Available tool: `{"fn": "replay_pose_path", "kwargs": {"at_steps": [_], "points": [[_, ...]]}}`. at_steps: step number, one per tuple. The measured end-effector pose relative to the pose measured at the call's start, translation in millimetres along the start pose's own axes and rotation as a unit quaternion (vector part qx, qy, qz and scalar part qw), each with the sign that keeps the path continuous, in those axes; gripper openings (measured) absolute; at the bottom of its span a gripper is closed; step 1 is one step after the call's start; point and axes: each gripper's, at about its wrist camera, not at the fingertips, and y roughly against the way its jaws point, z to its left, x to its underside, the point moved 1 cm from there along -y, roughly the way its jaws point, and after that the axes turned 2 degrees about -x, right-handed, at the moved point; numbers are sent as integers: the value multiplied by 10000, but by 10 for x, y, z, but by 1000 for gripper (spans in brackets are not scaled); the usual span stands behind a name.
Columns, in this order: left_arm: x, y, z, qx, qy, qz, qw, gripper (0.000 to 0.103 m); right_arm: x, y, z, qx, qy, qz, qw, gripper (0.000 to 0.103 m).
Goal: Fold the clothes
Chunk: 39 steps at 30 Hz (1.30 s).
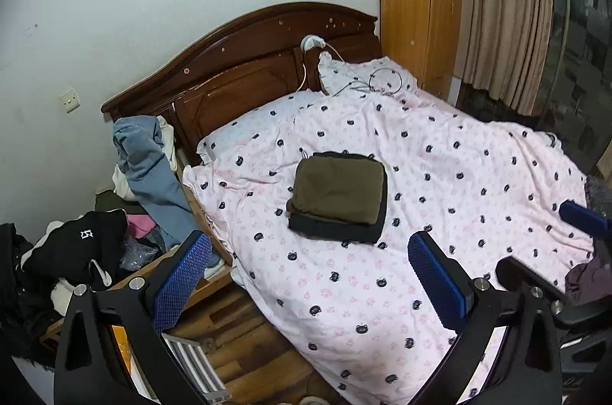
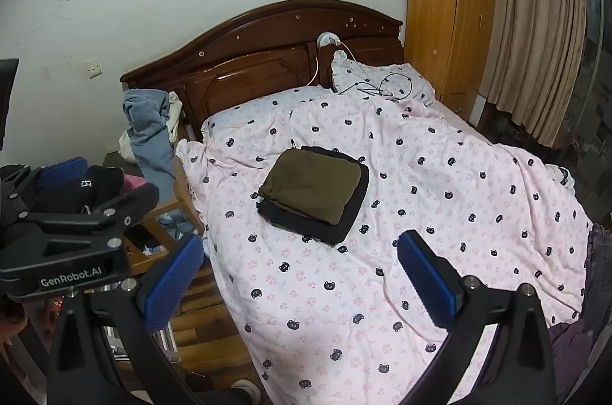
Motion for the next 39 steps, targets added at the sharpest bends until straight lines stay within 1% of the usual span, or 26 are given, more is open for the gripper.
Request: {"fn": "replay_pose_path", "kwargs": {"at_steps": [4, 9, 16, 23, 27, 31, 36, 39], "points": [[-32, 142, -8, 13, 57, -53, 10000, 102, -1, 172, 14, 50, 53, -62, 10000, 103], [-26, 201, -23, 83, 53, -43, 9999, 102, 1, 285, -45, 88, -9, -103, 9999, 103], [-39, 256, -37, -11, 11, -81, 10000, 102, -52, 390, -98, 139, -14, -188, 9997, 103], [-52, 252, 8, 37, 79, -32, 10000, 102, -126, 410, -29, 112, 101, -220, 9996, 103], [-89, 231, 26, 179, 140, 62, 9997, 102, -165, 421, -20, 104, 94, -229, 9996, 103], [-126, 226, 55, 131, 190, 54, 9997, 102, -211, 429, -23, 110, 93, -239, 9996, 103], [-167, 178, 83, 208, 254, 84, 9994, 102, -242, 398, -34, 120, 77, -198, 9997, 103], [-189, 169, 72, 210, 205, 80, 9995, 102, -268, 371, -49, 139, 56, -174, 9997, 103]]}}
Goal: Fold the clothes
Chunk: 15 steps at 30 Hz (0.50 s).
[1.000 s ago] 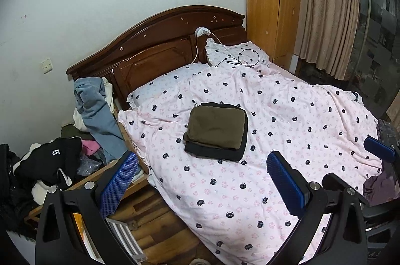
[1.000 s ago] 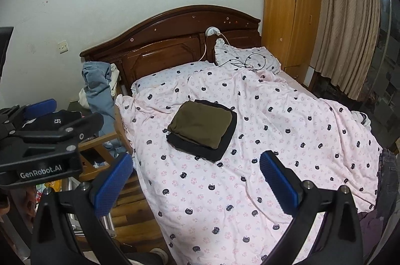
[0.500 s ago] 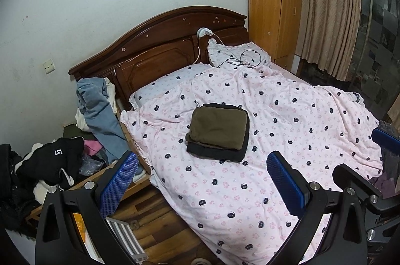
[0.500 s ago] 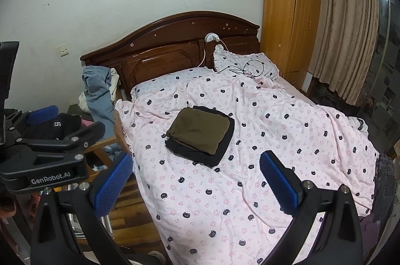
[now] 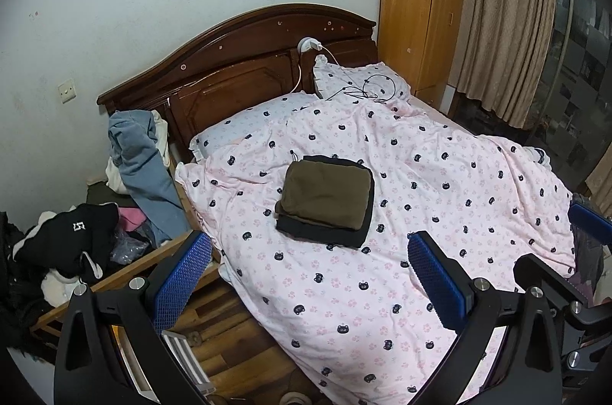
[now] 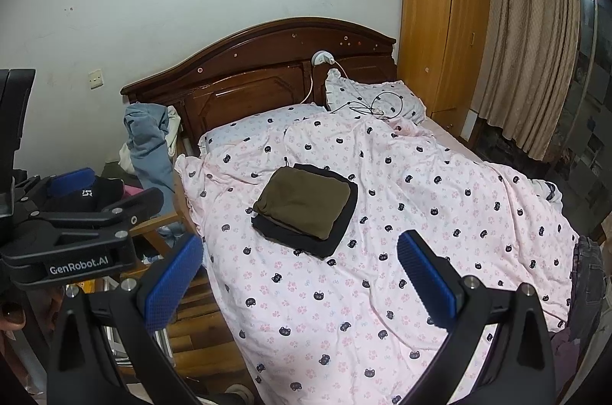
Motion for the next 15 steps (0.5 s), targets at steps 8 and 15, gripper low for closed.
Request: {"fn": "replay_pose_path", "kwargs": {"at_steps": [8, 15], "points": [[-88, -72, -6, 141, 29, 46, 9999, 102, -65, -88, -64, 7, -51, 36, 10000, 103], [-134, -122, -22, 225, 67, 54, 9997, 102, -102, -141, -107, -15, -123, 55, 9999, 103]]}}
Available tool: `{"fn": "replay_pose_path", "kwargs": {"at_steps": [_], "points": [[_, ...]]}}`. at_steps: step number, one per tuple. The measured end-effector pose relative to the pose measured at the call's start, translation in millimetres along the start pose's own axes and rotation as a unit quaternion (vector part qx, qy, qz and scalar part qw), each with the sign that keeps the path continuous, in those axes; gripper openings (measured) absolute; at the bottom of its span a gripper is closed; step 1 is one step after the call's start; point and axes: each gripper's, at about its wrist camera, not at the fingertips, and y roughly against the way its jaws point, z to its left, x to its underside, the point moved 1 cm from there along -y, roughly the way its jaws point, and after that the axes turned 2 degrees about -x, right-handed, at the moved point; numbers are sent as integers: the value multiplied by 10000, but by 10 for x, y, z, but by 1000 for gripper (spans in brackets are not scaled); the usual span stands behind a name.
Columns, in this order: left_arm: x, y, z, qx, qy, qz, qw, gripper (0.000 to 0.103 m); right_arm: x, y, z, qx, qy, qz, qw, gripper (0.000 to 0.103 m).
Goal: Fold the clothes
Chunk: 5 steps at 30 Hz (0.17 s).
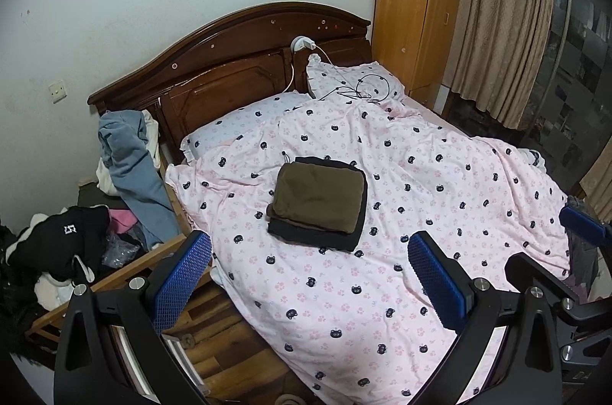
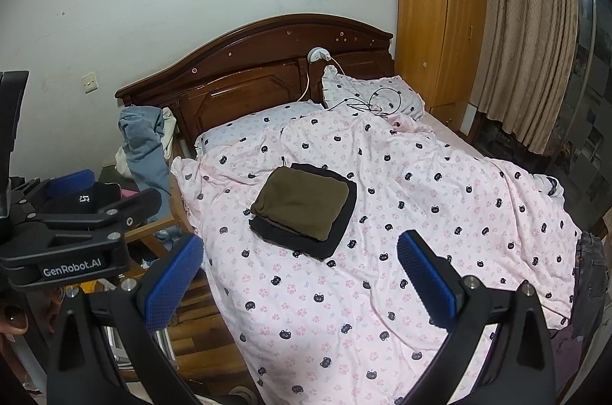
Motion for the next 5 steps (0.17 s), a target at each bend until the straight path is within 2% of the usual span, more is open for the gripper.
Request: {"fn": "replay_pose_path", "kwargs": {"at_steps": [5], "points": [[-24, -12, -37, -60, -117, -50, 9999, 102, -27, -24, -12, -10, 3, -2, 10000, 103]]}}
